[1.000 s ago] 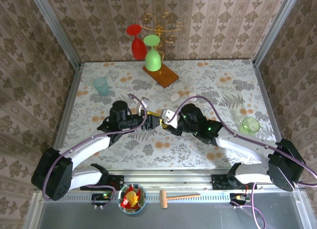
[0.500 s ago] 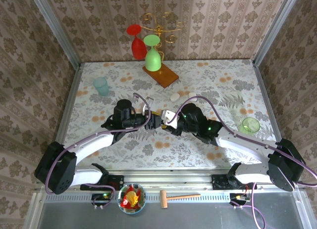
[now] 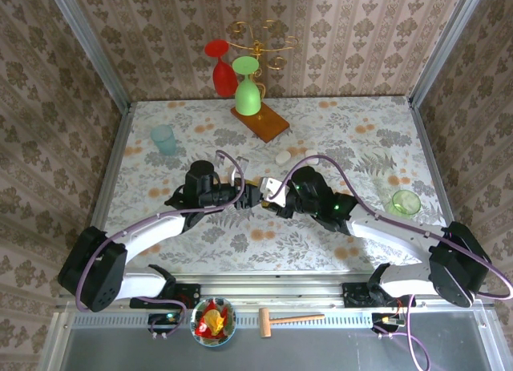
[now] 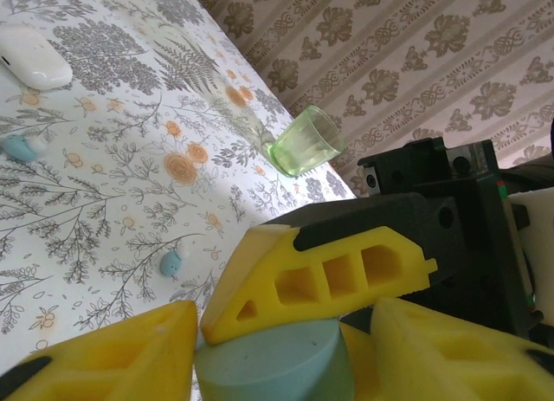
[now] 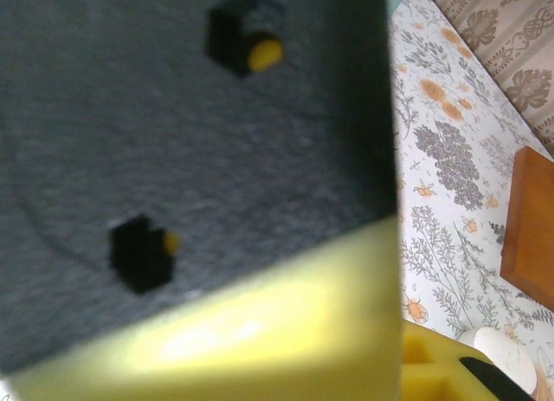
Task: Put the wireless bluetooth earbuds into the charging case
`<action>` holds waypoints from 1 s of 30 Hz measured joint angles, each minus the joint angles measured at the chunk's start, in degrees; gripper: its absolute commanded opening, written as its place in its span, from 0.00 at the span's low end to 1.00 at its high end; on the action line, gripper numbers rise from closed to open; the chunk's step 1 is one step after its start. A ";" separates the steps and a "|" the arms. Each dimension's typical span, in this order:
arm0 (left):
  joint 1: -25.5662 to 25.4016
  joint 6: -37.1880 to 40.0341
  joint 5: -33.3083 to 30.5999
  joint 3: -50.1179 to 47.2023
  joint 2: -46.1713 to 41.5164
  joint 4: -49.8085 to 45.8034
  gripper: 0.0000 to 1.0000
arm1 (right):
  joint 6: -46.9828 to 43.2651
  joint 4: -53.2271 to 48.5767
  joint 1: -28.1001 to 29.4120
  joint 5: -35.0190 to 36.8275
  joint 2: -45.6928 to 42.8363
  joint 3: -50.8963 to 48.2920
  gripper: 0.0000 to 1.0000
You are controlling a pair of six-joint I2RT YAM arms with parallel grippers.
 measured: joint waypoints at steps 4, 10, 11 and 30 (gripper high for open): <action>0.26 0.07 -0.61 0.00 0.00 0.07 0.41 | 0.90 0.98 -0.26 0.20 0.35 0.00 0.21; 0.33 0.11 -1.22 0.11 0.42 0.87 0.32 | 1.86 1.57 -0.48 0.76 0.52 0.00 0.21; 0.37 0.09 -1.20 0.15 0.68 1.20 0.31 | 1.88 1.62 -0.48 1.01 0.57 0.00 0.21; 2.05 -0.09 1.60 0.74 0.90 1.60 0.30 | 2.32 5.01 -3.10 -3.15 0.72 0.02 0.53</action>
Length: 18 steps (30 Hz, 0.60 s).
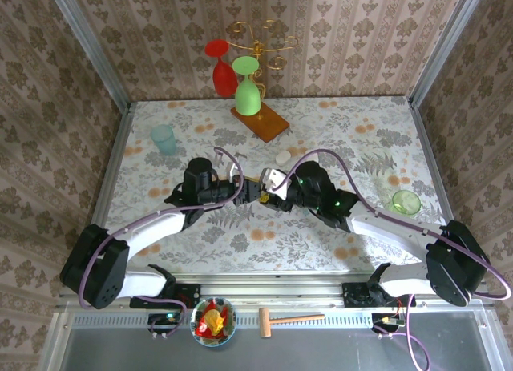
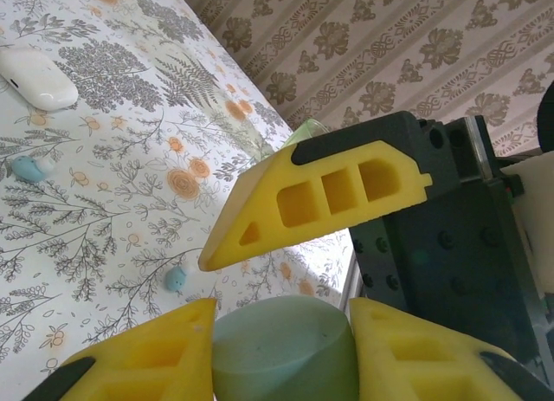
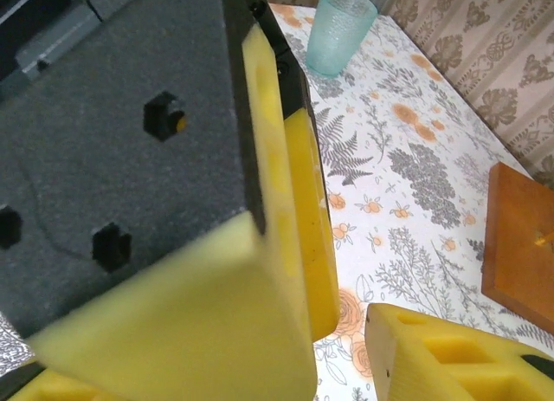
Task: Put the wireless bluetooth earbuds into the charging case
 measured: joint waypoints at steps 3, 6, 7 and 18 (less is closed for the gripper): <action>0.48 0.00 0.24 0.00 -0.68 -0.50 0.30 | -0.02 0.07 -0.63 -1.57 -0.02 0.00 0.53; 1.03 0.00 0.24 0.00 -1.20 -0.79 0.31 | -0.04 -0.02 -1.25 -2.60 0.00 0.00 0.53; 1.18 0.00 0.26 0.00 -1.33 -0.90 0.31 | -0.04 -0.02 -1.38 -2.84 0.00 0.00 0.53; 1.95 -0.09 0.31 0.09 -1.73 -1.64 0.31 | -0.66 -0.92 -1.55 -4.85 0.00 0.00 0.42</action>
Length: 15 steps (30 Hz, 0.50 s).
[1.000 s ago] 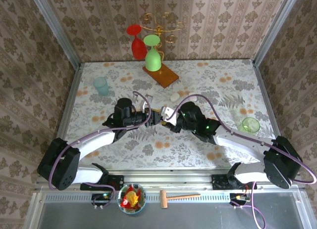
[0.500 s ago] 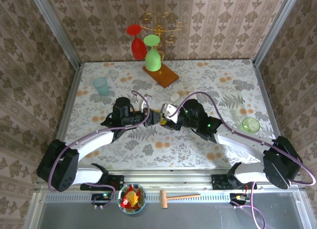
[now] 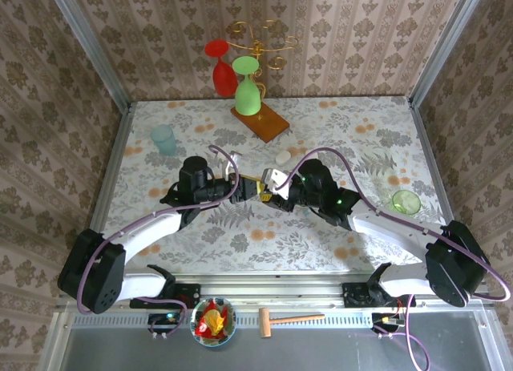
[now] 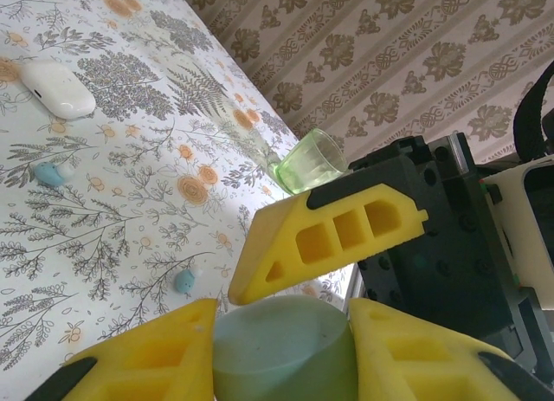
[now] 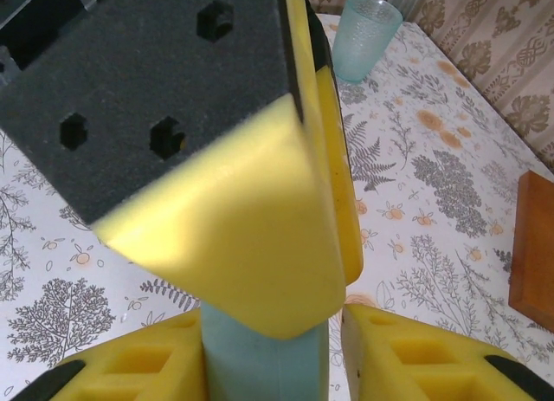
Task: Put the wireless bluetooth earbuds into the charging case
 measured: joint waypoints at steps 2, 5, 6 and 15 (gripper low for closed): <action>0.13 -0.02 0.07 0.00 -0.24 0.00 0.31 | -0.04 -0.20 -0.17 0.04 0.00 0.00 0.42; 0.42 -0.04 0.11 0.00 -0.72 0.00 0.31 | -0.11 -0.63 -0.35 0.07 0.00 0.00 0.36; 0.50 -0.07 0.07 0.00 -0.90 0.00 0.32 | -0.26 -0.81 -0.37 0.07 0.00 0.00 0.32; 0.76 -1.16 -0.37 0.00 -0.98 0.02 0.55 | -1.18 -1.01 -0.28 0.02 -0.02 0.09 0.13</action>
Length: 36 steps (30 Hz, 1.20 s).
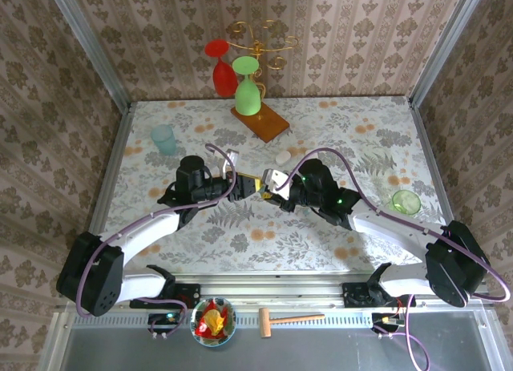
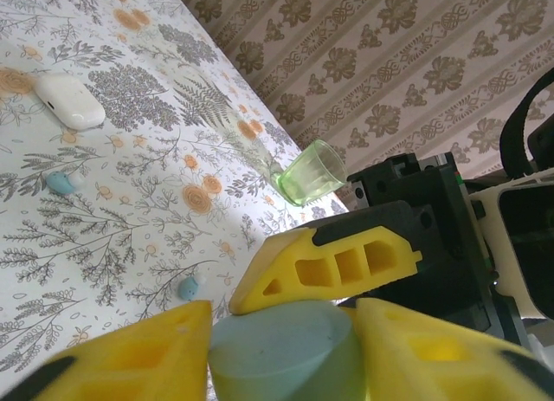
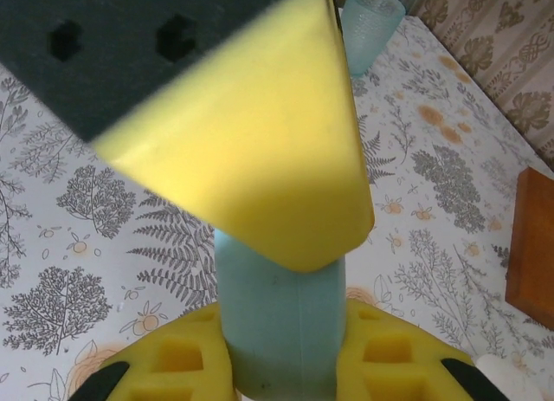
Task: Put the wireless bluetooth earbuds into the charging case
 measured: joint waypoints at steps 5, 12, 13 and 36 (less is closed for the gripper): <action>0.00 0.24 0.31 0.00 -0.46 -0.48 0.61 | -0.66 -1.11 -0.24 2.62 0.00 0.22 0.12; -0.42 1.38 0.24 0.00 -0.61 -2.14 0.53 | -0.83 -1.33 -0.24 4.31 0.00 1.09 0.12; -0.42 1.46 0.15 0.00 -0.61 -2.19 0.52 | -0.81 -1.29 -0.24 4.28 0.00 1.09 0.12; -0.94 1.18 -0.11 0.13 2.25 0.20 0.49 | -0.13 -1.07 -0.46 2.78 0.39 1.31 0.11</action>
